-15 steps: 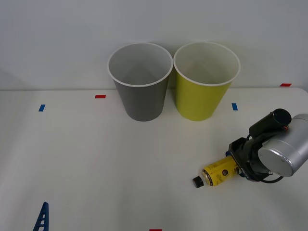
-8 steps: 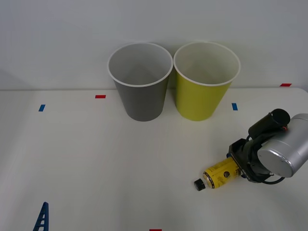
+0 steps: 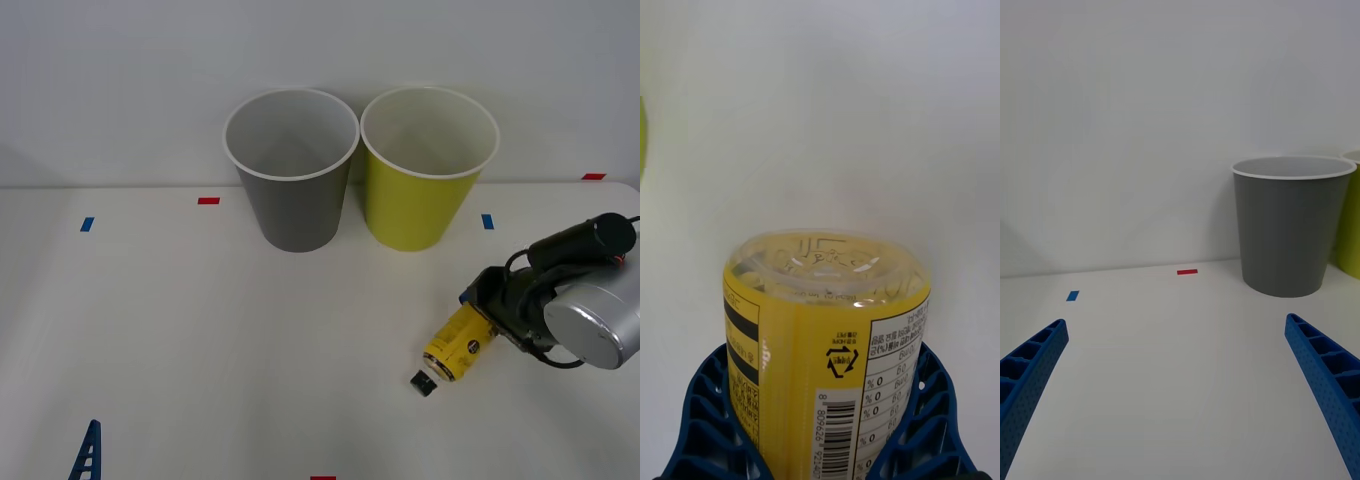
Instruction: Put cans in the gray bin and PET bottles in the light green bin.
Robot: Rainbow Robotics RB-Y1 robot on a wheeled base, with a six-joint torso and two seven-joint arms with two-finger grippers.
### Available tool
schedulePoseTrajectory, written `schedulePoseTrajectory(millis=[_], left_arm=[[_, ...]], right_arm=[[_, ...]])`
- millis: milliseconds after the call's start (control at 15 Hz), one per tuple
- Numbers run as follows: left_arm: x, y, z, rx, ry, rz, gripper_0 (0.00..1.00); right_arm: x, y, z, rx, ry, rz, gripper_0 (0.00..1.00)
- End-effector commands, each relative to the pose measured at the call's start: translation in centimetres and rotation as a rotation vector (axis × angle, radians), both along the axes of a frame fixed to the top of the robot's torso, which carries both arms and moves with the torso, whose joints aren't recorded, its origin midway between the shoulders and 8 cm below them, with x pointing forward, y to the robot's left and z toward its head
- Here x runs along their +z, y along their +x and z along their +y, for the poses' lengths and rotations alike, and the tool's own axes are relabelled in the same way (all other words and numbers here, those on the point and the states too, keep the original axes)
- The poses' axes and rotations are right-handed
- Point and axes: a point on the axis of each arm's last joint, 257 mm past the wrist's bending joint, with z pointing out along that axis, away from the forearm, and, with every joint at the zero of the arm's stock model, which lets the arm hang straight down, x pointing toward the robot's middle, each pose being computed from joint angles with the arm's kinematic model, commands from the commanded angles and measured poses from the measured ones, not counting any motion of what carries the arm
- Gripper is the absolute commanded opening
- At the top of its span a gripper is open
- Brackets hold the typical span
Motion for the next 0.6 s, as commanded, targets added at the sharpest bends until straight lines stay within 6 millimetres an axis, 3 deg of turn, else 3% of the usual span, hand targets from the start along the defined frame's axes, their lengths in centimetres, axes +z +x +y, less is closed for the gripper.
schedulePoseTrajectory(millis=[67, 333, 600], left_arm=[[0.0, 0.0, 0.0, 0.0, 0.0, 0.0, 1.0], [0.0, 0.0, 0.0, 0.0, 0.0, 0.0, 1.0], [0.0, 0.0, 0.0, 0.0, 0.0, 0.0, 1.0]], right_arm=[[3.9, 0.5, -1.1, 0.139, -0.096, -0.13, 0.0], [7.3, 0.9, -2.6, 0.254, -0.239, -0.261, 0.0], [9.4, 0.6, -4.5, 0.366, -0.46, -0.332, 0.0]])
